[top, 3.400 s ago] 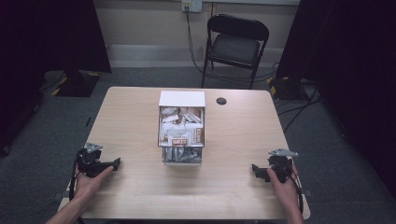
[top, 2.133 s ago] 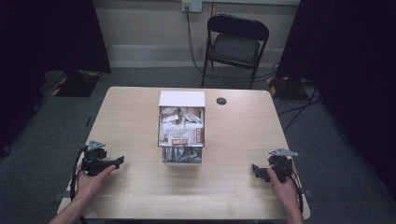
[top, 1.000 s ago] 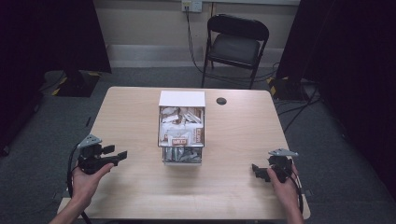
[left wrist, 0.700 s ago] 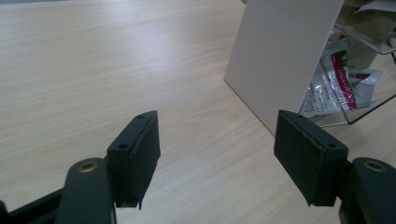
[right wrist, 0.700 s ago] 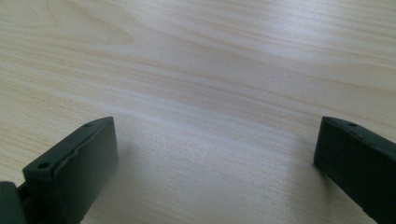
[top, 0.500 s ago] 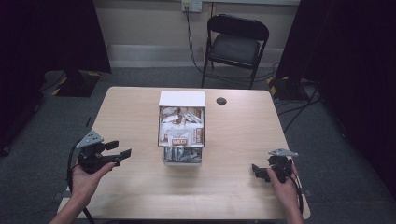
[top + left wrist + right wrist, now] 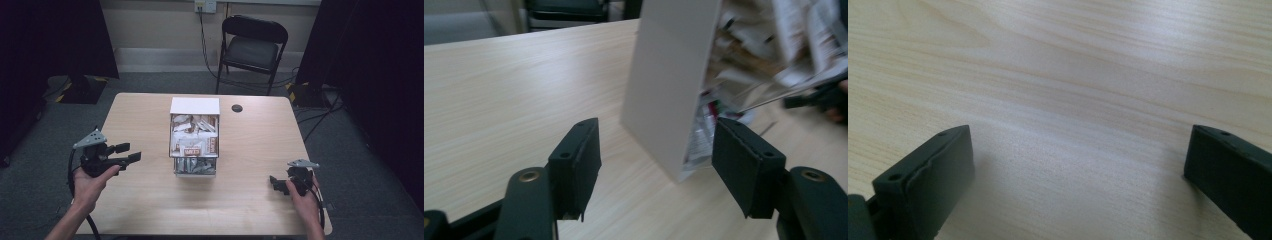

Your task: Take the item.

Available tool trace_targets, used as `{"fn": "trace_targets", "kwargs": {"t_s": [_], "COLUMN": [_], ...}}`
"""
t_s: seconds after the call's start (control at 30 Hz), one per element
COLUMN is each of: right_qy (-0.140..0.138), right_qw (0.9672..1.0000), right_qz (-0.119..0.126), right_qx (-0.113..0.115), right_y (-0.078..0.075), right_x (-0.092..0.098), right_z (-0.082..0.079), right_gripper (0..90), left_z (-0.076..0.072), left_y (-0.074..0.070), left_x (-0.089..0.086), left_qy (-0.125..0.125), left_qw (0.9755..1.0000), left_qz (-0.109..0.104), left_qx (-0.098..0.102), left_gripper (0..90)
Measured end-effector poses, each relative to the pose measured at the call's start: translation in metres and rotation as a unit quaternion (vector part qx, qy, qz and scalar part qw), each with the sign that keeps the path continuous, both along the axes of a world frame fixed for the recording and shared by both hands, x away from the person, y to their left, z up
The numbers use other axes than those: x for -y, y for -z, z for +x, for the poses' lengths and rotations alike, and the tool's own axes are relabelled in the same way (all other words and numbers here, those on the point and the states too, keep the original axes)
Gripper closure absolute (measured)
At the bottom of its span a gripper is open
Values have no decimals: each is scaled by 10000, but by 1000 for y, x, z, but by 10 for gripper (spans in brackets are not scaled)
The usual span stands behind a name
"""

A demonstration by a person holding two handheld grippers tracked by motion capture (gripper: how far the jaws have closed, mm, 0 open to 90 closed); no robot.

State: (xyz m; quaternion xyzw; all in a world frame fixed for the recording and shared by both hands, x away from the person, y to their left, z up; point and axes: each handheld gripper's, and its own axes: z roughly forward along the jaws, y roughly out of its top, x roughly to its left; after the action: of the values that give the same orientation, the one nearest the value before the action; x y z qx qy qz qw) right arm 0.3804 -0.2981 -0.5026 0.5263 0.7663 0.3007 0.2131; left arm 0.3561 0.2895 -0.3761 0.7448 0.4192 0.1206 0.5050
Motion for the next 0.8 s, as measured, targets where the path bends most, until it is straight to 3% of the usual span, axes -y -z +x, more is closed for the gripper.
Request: {"fn": "trace_targets", "kwargs": {"t_s": [0.07,0.13,0.53,0.7,0.8], "right_qy": [0,6,1,0,0], "right_qw": [10000,10000,10000,10000,10000], "right_qz": [0,1,1,0,0], "right_qx": [-1,-3,0,0,0], "right_y": [0,0,0,0,0], "right_x": [0,0,0,0,0], "right_z": [0,0,0,0,0], "right_gripper": [0,0,0,0,0], "left_z": [2,5,13,15,17], "left_y": [-6,-12,-33,-45,-49], "left_x": [1,3,23,36,40], "left_qy": [82,165,521,771,806], "left_qw": [9999,9998,9981,9961,9956], "left_qz": [56,-64,-168,24,-85], "left_qx": [57,75,292,437,469], "left_gripper": [368,371,395,441,422]}}
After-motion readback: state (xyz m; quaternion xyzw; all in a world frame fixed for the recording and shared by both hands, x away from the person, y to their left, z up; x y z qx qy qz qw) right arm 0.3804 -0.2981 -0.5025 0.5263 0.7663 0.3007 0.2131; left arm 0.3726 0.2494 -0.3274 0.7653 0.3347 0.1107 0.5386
